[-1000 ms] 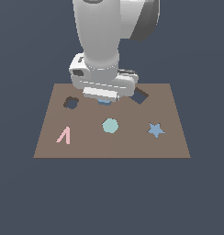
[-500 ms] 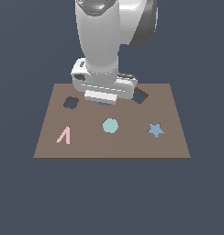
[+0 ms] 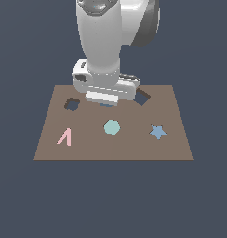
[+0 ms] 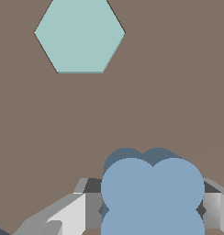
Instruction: Insert a designated object into the corresponding slot on a board.
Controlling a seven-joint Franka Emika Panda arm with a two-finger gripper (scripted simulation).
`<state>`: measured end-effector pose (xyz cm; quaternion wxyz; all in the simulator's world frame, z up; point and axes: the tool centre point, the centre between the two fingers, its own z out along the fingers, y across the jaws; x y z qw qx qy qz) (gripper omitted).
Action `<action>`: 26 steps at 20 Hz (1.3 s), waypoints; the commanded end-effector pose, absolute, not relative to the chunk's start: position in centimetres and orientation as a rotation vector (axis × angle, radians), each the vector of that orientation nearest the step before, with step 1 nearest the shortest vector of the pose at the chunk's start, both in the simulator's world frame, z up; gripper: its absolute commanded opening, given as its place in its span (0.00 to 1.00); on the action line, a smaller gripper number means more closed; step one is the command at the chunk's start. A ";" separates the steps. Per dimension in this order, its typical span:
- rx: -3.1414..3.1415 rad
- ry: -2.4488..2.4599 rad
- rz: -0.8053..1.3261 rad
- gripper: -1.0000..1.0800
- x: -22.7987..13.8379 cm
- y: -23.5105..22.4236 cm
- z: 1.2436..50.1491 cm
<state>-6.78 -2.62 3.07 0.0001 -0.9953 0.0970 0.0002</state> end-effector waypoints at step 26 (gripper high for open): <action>-2.828 1.367 -0.001 0.00 -3.2 -7.8 3.5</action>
